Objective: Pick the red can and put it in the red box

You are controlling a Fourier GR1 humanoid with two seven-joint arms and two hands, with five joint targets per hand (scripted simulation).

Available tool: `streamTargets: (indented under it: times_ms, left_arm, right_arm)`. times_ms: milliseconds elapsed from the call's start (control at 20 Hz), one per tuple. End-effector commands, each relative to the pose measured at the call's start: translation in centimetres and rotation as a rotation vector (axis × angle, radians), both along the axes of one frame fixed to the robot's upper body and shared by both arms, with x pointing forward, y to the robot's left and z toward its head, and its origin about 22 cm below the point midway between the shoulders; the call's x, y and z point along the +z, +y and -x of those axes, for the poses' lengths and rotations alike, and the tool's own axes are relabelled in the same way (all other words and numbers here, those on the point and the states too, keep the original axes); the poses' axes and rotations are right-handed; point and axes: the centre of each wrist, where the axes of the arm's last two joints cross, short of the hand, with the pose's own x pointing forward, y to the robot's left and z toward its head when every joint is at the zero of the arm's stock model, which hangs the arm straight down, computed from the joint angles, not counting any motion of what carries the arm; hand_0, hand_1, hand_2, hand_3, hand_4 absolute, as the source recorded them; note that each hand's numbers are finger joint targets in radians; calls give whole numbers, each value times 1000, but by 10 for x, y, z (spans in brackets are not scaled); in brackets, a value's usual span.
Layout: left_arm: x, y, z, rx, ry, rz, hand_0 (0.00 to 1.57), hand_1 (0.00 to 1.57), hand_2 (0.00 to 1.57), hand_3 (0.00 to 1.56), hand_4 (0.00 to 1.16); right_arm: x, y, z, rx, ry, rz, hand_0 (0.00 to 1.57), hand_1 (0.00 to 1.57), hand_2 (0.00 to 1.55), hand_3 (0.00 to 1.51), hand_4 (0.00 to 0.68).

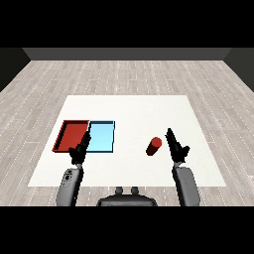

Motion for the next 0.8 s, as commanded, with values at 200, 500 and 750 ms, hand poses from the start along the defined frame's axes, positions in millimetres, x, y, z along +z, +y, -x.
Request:
streamTargets:
  times_ms: [200,500,750]
  left_arm:
    - [7,5,-7,24,-3,-32,0,0,0,0,0]
    - [26,10,-8,5,-465,92,0,0,0,0,0]
    - [4,2,2,-4,-453,66,0,0,0,0,0]
  right_arm:
    - [-6,-103,19,-38,23,19,0,0,0,0,0]
    - [-2,-117,31,11,-298,-58,0,0,0,0,0]
    - [-2,-131,22,27,-316,-52,0,0,0,0,0]
